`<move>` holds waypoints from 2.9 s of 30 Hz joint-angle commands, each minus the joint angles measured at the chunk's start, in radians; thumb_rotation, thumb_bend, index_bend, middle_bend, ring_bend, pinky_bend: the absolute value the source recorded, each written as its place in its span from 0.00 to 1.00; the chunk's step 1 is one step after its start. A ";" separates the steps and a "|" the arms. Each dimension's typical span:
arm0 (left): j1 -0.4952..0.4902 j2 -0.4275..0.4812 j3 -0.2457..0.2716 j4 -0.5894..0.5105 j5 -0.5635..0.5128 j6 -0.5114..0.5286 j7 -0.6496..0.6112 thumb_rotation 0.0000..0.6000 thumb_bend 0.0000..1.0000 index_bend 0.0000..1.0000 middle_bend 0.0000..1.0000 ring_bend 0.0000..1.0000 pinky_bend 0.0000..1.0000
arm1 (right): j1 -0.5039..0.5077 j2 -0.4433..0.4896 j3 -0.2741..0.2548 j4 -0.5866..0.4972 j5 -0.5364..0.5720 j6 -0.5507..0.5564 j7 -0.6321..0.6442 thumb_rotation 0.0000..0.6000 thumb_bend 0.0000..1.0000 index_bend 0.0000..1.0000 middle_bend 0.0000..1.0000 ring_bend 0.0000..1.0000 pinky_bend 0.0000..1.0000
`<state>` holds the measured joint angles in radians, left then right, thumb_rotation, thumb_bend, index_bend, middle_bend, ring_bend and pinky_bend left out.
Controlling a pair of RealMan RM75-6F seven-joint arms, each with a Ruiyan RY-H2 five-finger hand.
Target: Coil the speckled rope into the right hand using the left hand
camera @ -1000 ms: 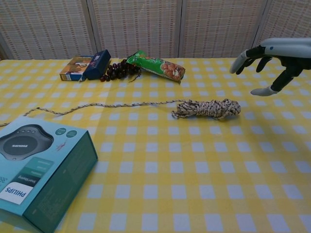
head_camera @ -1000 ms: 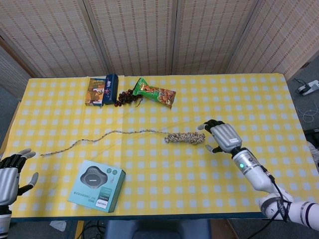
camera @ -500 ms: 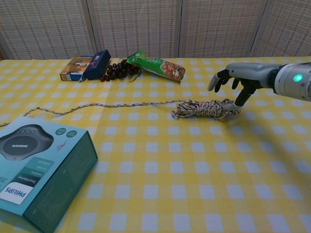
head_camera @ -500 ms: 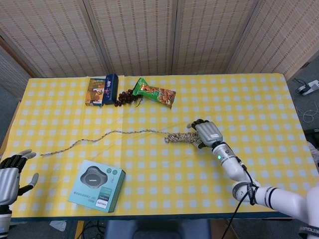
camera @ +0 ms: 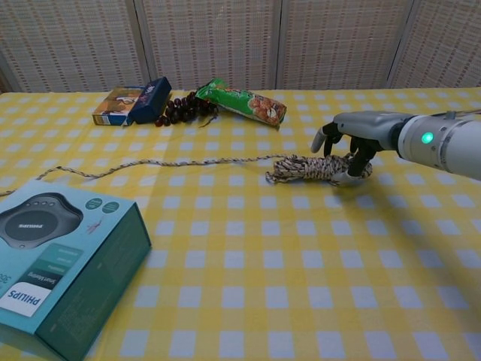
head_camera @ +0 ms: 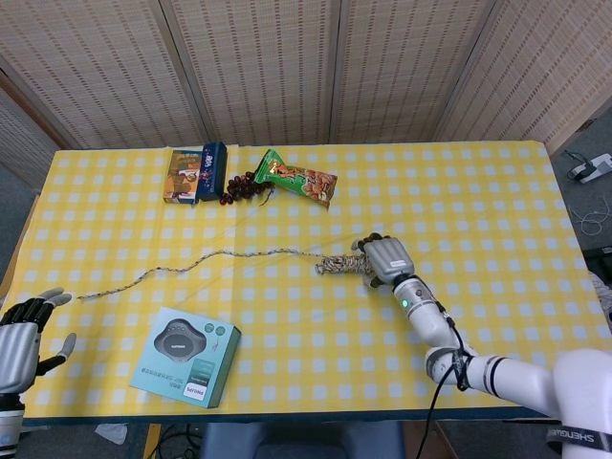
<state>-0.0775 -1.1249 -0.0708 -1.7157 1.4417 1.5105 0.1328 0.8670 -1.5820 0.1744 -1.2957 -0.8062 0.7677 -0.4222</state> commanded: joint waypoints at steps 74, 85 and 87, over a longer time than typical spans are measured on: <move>-0.742 -0.307 -0.105 0.302 -0.661 -0.691 0.609 1.00 0.36 0.48 0.87 0.84 0.94 | 0.026 0.029 0.078 0.025 0.097 0.053 0.035 1.00 0.52 0.73 0.65 0.54 0.57; -0.792 -0.349 -0.054 0.341 -0.741 -0.673 0.667 1.00 0.33 0.45 0.87 0.84 0.94 | 0.028 0.028 0.090 0.035 0.101 0.048 0.058 1.00 0.52 0.74 0.66 0.55 0.58; -0.797 -0.354 -0.044 0.347 -0.749 -0.670 0.675 1.00 0.33 0.44 0.87 0.84 0.94 | 0.029 0.027 0.091 0.035 0.101 0.048 0.061 1.00 0.52 0.74 0.66 0.55 0.58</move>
<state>-0.8710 -1.4749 -0.1193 -1.3717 0.6975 0.8378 0.8031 0.8956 -1.5549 0.2650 -1.2604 -0.7048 0.8155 -0.3612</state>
